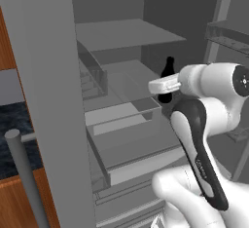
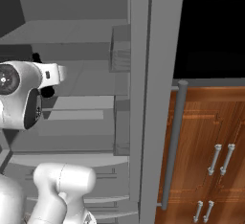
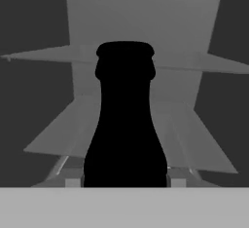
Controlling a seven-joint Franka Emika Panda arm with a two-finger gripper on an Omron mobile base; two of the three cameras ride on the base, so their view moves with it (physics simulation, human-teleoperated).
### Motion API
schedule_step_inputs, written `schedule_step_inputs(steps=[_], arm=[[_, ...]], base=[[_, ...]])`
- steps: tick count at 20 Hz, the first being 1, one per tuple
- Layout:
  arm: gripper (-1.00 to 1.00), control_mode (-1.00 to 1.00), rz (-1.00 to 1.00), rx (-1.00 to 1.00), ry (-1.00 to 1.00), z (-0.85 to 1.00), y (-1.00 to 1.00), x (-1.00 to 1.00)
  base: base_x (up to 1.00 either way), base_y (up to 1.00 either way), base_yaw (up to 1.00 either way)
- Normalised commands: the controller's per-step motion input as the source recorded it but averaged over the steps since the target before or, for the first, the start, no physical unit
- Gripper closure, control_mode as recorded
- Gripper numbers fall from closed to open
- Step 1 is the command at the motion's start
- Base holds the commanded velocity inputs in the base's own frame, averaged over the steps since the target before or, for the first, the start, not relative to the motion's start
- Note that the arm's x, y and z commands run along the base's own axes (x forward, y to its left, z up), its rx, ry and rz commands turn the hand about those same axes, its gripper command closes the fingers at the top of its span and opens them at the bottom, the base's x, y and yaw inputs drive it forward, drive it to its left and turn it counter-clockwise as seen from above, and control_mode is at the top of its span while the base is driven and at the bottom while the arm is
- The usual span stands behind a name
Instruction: Open the fridge, grab two sodas, and place both sodas inside the bowl with ice on the dining counter.
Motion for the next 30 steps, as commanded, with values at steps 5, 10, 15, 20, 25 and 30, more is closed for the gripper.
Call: schedule_step_inputs(steps=[5,10,15,20,25,30], arm=[[1.0,-1.0,-0.02,-0.05,0.03,-0.38,-0.13,-0.99],[1.0,-1.0,0.0,0.0,0.04,-0.62,-0.11,-0.97],[1.0,1.0,-0.02,0.0,0.01,-0.25,0.0,-0.51],[1.0,1.0,0.0,0.0,0.0,0.0,0.0,0.0],[1.0,1.0,0.0,0.0,0.0,0.0,0.0,0.0],[1.0,1.0,0.0,0.0,0.0,0.0,0.0,0.0]], base=[[0.0,0.0,0.0],[0.0,0.0,0.0],[-0.25,0.0,0.0],[-0.58,0.14,-0.08],[-0.68,0.3,-0.45],[-0.7,0.4,-0.54]])
